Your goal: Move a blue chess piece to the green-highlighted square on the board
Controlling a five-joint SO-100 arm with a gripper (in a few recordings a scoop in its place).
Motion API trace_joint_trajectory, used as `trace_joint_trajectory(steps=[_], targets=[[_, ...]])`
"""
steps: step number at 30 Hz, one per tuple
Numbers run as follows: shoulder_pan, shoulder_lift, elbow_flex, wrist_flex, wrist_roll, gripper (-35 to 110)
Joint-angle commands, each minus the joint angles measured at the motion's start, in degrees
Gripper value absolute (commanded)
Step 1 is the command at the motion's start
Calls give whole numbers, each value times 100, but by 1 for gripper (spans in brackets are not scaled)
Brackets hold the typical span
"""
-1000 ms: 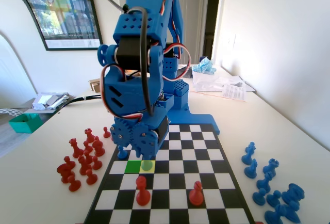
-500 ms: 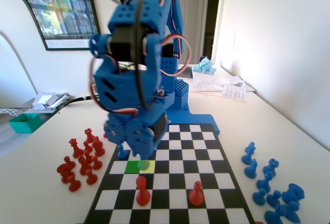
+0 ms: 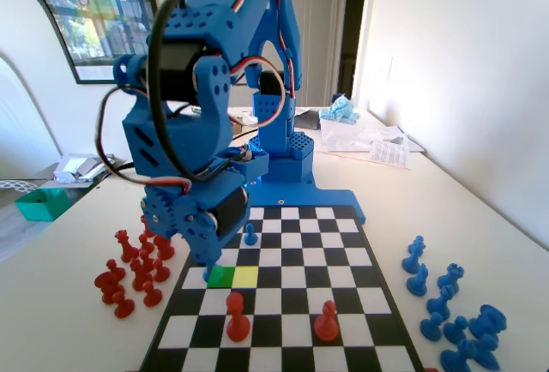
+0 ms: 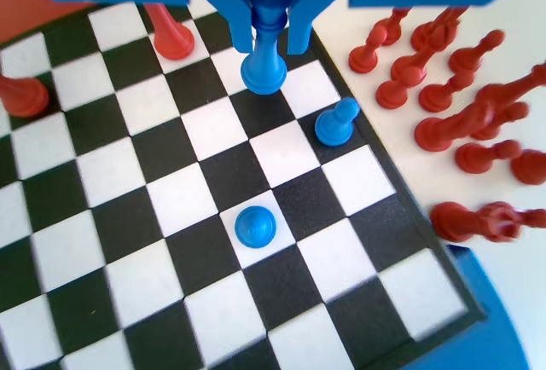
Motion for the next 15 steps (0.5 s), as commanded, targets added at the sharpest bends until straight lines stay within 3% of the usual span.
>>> trace_joint_trajectory(steps=[1,15], targets=[[0,158,185,-202,-141,1],[-114,158,343,-316,-132,5]])
